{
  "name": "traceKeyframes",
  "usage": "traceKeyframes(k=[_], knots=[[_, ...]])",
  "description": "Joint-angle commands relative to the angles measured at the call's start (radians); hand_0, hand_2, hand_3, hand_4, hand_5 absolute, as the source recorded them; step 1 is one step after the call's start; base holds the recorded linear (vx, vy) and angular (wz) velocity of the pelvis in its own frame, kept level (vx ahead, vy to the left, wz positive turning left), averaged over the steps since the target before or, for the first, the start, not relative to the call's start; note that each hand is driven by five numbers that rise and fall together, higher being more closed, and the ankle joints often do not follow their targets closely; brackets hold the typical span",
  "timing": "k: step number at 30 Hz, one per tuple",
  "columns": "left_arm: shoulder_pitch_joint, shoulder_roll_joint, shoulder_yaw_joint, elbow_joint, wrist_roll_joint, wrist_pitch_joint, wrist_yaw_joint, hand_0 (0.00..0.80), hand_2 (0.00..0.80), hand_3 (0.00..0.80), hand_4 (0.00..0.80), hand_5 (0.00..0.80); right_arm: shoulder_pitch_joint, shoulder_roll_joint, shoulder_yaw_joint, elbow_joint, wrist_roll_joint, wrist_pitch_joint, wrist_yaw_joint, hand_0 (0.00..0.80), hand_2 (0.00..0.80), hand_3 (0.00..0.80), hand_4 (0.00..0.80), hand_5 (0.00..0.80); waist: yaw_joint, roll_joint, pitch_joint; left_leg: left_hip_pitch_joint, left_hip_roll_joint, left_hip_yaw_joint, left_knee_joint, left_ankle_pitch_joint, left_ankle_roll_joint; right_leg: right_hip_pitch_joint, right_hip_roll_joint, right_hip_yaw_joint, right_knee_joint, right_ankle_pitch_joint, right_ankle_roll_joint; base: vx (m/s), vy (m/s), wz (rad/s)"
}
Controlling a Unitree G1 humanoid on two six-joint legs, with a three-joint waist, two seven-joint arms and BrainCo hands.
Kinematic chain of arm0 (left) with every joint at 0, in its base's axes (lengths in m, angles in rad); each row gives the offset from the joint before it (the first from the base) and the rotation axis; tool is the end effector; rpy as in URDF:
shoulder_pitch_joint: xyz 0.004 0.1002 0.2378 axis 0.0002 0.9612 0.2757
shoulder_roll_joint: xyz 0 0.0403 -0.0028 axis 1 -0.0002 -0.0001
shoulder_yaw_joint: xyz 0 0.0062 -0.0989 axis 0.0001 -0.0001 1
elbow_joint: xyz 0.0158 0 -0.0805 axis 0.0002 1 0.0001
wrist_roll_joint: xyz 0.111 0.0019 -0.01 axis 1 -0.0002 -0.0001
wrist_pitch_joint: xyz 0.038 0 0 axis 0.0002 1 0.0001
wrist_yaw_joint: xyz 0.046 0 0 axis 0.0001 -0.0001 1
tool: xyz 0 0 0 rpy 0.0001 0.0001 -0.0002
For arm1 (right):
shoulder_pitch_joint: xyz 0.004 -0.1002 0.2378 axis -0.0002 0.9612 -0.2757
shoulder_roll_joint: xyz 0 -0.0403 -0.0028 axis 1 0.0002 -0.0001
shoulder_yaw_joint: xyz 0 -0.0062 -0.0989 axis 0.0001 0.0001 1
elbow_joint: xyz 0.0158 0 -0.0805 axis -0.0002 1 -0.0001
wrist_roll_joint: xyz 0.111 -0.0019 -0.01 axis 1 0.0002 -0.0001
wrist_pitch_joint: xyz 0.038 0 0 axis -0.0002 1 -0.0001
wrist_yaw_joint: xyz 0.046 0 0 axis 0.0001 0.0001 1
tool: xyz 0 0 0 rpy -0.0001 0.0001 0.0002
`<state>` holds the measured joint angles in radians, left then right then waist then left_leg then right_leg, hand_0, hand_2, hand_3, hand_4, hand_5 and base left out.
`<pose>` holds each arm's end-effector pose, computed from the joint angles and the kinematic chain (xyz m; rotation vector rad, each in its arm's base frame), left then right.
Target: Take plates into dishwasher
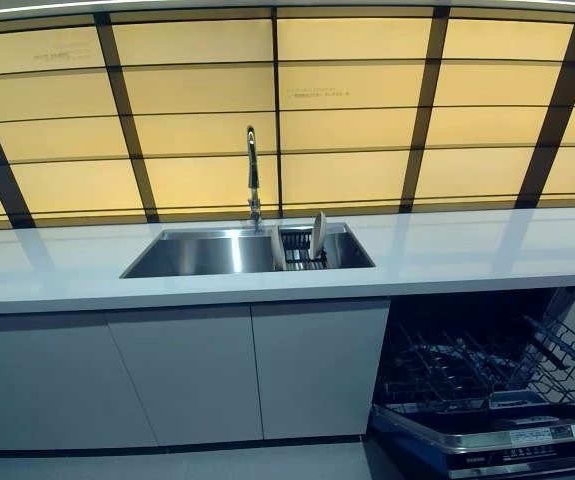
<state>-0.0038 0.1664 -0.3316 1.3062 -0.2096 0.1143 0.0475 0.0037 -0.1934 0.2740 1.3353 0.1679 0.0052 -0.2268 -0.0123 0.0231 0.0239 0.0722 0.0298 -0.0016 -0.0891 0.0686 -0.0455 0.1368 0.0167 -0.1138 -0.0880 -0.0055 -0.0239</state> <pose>0.0550 0.1921 -0.1326 0.2189 1.4281 0.0122 0.0525 -0.2062 -0.1308 -0.3570 1.3269 -0.2011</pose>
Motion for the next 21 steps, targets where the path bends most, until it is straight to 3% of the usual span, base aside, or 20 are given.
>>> traceKeyframes(k=[1, 4, 6, 21], knots=[[-0.085, -0.016, 0.007, 0.064, -0.004, 0.0, 0.054, 0.0, 0.0, 0.0, 0.0, 0.0, -0.071, 0.035, 0.026, 0.017, -0.015, 0.001, 0.004, 0.0, 0.0, 0.0, 0.0, 0.0, 0.002, -0.04, 0.019, 0.04, -0.113, 0.016, 0.002, -0.084, 0.092, -0.034, -0.02, 0.027, 0.001, 0.059, 0.076, 0.0, 0.0, 0.0], [-0.085, -0.015, 0.01, 0.063, -0.013, -0.001, 0.051, 0.0, 0.0, 0.0, 0.0, 0.0, -0.071, 0.035, 0.026, 0.017, -0.014, 0.002, 0.004, 0.0, 0.0, 0.0, 0.0, 0.0, 0.002, -0.04, 0.019, 0.04, -0.114, 0.015, 0.002, -0.084, 0.092, -0.034, -0.02, 0.027, 0.001, 0.059, 0.075, 0.0, 0.0, 0.0], [-0.081, -0.023, 0.019, 0.066, -0.008, 0.011, -0.034, 0.0, 0.0, 0.0, 0.0, 0.0, -0.067, 0.04, 0.022, 0.021, -0.022, 0.004, 0.009, 0.0, 0.0, 0.0, 0.0, 0.0, 0.006, -0.041, 0.017, 0.039, -0.114, 0.014, 0.002, -0.083, 0.092, -0.034, -0.021, 0.022, 0.001, 0.061, 0.076, 0.0, 0.0, 0.0], [-0.087, -0.025, 0.013, 0.077, 0.003, 0.035, -0.041, 0.0, 0.0, 0.0, 0.0, 0.0, -0.072, 0.051, 0.035, 0.015, -0.045, 0.026, 0.02, 0.0, 0.0, 0.0, 0.0, 0.0, 0.003, -0.042, 0.02, 0.038, -0.113, 0.013, 0.002, -0.081, 0.094, -0.037, -0.02, 0.031, 0.001, 0.064, 0.078, 0.0, 0.0, 0.0]])
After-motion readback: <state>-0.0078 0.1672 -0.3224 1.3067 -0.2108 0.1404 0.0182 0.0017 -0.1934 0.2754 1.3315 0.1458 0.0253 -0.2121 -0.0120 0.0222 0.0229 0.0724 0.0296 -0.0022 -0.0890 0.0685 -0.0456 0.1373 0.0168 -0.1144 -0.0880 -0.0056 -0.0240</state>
